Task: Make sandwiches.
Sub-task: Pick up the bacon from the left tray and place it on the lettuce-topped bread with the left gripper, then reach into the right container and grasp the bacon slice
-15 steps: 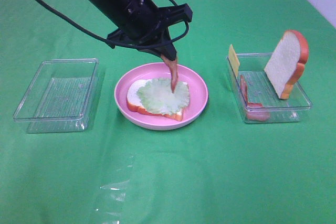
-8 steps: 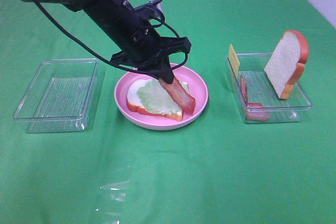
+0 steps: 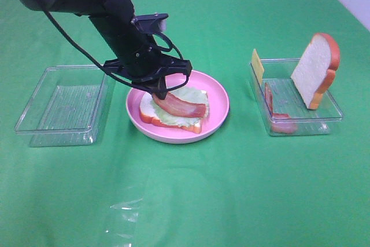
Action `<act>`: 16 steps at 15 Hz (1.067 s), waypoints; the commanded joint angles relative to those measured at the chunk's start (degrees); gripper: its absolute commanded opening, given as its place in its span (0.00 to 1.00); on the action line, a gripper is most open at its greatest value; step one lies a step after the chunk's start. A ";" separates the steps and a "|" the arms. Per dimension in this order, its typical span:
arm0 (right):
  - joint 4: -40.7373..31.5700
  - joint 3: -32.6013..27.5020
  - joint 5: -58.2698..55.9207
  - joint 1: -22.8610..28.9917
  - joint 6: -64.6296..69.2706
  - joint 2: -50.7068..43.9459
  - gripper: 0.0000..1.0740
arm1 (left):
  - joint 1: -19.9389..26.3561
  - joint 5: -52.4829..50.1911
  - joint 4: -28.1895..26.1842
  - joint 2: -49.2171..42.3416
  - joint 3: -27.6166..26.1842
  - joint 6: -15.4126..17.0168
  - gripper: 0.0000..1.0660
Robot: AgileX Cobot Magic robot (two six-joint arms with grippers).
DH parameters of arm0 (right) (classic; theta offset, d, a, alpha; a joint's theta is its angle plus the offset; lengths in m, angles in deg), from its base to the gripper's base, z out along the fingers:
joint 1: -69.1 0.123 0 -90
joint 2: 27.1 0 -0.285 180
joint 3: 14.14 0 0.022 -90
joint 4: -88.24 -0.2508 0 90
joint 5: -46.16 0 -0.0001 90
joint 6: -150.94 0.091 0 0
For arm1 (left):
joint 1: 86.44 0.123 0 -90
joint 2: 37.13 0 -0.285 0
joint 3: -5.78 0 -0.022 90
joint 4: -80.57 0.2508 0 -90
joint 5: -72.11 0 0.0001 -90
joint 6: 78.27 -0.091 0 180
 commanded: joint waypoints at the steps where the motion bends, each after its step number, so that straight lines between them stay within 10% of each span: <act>1: -0.11 -0.23 0.40 -0.34 -0.06 -1.38 0.92 | 0.00 -0.40 0.11 0.23 -0.29 -0.29 0.16; 3: -0.11 -0.23 0.40 -0.34 -0.06 -1.38 0.92 | 0.00 0.11 0.11 0.00 -0.74 -0.29 0.66; 5: -0.11 -0.23 0.40 -0.34 -0.06 -1.38 0.92 | 0.00 1.09 0.57 -0.40 -2.01 -0.23 0.95; 16: -0.11 -0.23 0.40 -0.34 -0.06 -1.38 0.92 | 0.69 32.09 21.89 -0.92 -17.07 -0.11 0.95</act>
